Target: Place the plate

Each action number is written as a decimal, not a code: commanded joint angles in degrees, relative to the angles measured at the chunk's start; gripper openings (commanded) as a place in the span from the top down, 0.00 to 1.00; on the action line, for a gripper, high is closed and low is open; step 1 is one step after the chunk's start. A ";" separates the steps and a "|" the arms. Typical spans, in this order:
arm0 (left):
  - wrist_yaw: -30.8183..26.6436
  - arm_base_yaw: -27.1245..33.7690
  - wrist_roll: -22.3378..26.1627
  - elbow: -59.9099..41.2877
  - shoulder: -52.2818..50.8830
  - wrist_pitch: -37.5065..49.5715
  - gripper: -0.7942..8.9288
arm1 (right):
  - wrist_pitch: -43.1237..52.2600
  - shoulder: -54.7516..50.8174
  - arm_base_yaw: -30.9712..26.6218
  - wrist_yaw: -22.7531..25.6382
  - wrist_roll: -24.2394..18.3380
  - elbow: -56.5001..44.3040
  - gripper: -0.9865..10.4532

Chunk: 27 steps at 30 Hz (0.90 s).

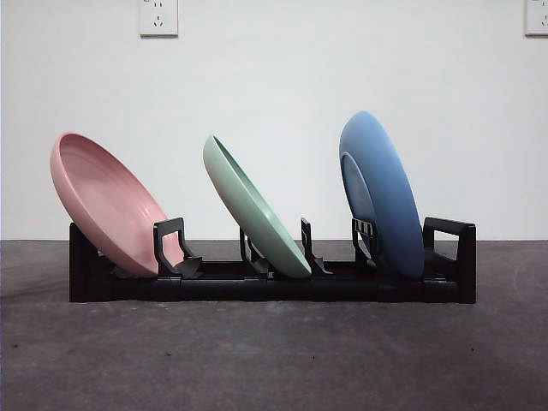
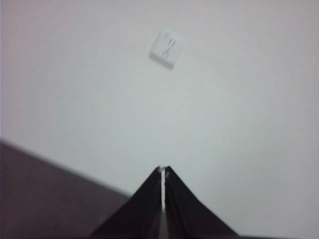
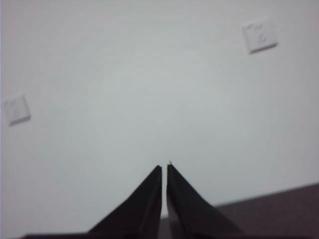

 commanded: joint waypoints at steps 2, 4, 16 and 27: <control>2.86 0.00 1.16 10.36 6.88 -10.99 0.91 | -11.63 6.25 0.04 -4.79 0.59 9.29 0.90; 5.62 0.00 1.42 14.71 10.58 -15.39 0.91 | -16.17 9.75 0.04 -8.39 0.55 13.31 0.90; 21.14 -0.50 12.15 39.19 36.61 -48.09 0.91 | -42.75 35.71 0.46 -28.44 0.52 37.18 0.90; 22.16 -3.13 18.67 47.23 48.59 -58.42 0.59 | -54.84 50.47 4.55 -29.83 -6.38 45.90 0.67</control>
